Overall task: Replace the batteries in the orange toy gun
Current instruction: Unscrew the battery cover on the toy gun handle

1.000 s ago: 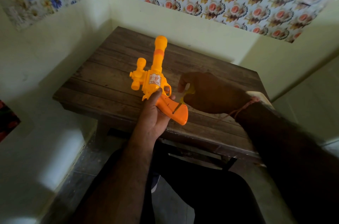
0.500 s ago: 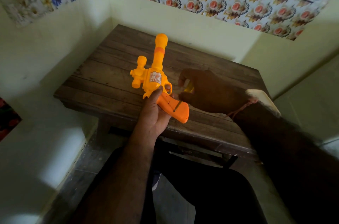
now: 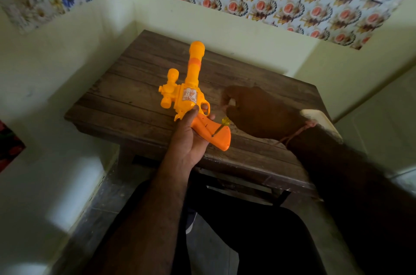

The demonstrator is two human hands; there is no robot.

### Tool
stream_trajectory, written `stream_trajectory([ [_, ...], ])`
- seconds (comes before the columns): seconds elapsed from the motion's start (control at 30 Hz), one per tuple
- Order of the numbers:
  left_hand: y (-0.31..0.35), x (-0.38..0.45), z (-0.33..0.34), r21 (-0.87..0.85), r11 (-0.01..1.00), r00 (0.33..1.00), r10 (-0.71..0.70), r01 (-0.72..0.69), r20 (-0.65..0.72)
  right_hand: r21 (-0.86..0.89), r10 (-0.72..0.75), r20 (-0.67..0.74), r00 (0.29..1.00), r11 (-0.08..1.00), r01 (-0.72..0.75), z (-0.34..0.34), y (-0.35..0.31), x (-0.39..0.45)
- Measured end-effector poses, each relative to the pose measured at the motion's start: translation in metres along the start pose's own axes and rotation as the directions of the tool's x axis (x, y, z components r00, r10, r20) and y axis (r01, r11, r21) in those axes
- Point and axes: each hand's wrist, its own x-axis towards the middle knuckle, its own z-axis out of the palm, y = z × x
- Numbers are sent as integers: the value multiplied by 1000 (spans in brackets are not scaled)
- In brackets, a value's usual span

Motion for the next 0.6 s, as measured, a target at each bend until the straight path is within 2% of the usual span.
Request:
stream_trajectory([
  [0.13,1,-3,4,-20,1000,1000,2,-2,4,75,-25,17,1000,997,24,-4,-1,-1],
  [0.23,2,-4,5,-26,1000,1000,14,-13,26,61,-41,11,999,997,40,-3,0,1],
  [0.43,0,1,0,-6,1000,999,2,-1,32,-149,-84,-75,994,986,72,0,0,-1],
  [0.6,1,0,1,3,1000,1000,10,-10,30,57,-47,14,999,997,47,-6,1,-1],
])
